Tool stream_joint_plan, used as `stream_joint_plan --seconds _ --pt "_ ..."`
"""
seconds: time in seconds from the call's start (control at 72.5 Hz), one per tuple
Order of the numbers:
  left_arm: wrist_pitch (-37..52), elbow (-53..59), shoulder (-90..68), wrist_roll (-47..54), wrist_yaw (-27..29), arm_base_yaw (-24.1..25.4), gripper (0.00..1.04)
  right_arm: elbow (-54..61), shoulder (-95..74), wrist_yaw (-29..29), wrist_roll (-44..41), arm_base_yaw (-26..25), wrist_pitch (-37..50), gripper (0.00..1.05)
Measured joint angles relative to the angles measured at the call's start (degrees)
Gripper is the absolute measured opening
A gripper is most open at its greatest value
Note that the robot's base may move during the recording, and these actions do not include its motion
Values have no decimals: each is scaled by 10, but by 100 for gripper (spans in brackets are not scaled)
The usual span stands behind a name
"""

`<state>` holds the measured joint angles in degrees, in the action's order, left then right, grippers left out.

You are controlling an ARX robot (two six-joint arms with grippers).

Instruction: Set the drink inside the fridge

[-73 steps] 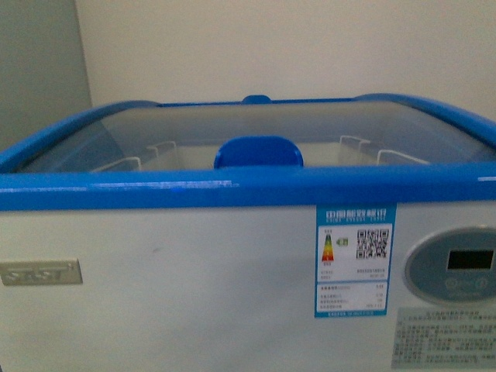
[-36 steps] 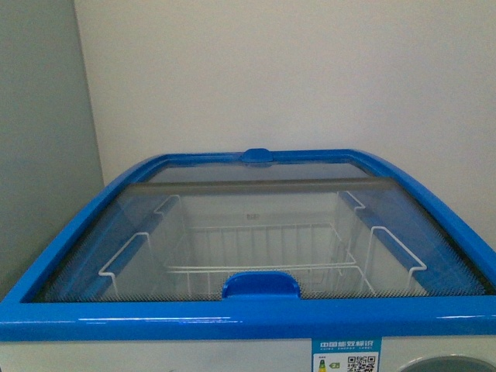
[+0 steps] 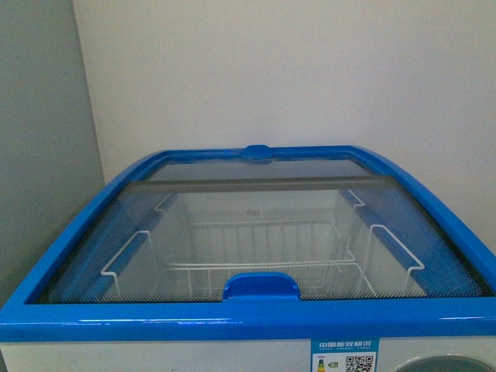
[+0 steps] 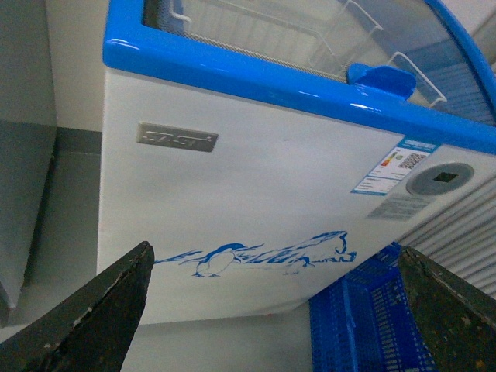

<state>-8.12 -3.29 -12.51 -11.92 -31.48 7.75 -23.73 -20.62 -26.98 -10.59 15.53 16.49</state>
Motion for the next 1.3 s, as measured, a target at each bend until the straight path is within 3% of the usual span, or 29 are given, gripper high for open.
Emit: stream_joint_plan --seconds 0.248,0.441,0.551,0.689,0.924,1.048,1.296 --pt "27 0 -29 14 -37 -20 97 0 0 0 0 0 0 37" --pt "172 -36 -187 75 -87 -17 97 0 0 0 0 0 0 37" --pt "289 -102 -362 155 -95 -10 97 0 0 0 0 0 0 37" --pt "336 -176 -485 219 -94 -17 97 0 0 0 0 0 0 37" --pt "345 -303 -618 320 -99 -72 97 0 0 0 0 0 0 37" --pt "340 -393 -697 384 -99 -132 97 0 0 0 0 0 0 37" --pt "240 -514 -790 492 -120 -240 97 0 0 0 0 0 0 37"
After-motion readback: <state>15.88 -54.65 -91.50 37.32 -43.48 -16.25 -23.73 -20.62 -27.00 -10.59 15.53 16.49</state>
